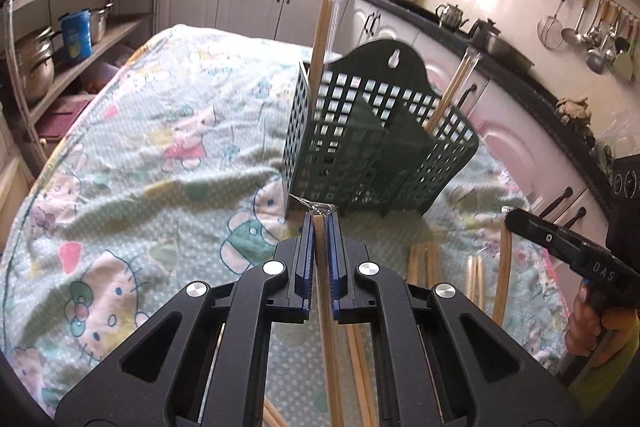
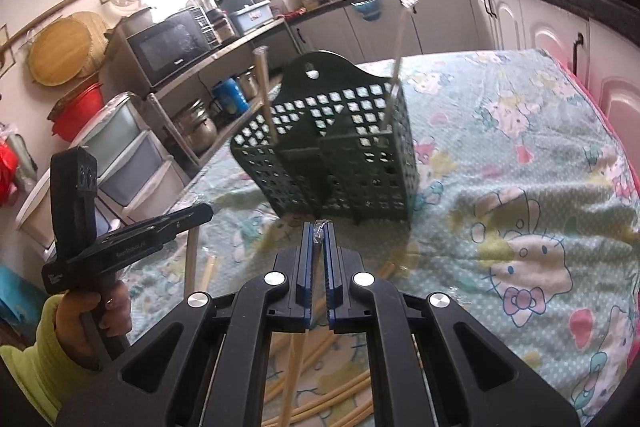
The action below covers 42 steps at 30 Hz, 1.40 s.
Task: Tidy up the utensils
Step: 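Lift the held chopsticks with both tools toward the green caddy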
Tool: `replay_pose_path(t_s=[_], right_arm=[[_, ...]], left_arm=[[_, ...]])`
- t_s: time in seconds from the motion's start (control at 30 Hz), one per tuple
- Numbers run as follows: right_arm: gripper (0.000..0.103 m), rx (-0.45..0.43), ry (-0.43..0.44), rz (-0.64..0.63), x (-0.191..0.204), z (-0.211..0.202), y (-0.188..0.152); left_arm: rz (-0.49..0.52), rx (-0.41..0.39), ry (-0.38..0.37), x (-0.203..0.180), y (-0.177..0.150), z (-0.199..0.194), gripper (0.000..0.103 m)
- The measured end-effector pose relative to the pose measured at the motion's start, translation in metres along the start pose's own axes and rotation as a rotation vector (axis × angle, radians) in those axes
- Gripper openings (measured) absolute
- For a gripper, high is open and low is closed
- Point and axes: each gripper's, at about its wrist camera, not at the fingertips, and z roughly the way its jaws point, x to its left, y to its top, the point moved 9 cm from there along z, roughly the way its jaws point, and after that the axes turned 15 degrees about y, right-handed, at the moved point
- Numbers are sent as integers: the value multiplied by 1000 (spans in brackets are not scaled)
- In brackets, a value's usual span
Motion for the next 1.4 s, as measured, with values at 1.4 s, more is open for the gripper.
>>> replay_pose_path(t_s=[1.4], right_arm=[[5,-214,-13,-278,78,-23,75]], left_arm=[[-67,-246,-94,-5,90,-79,1]])
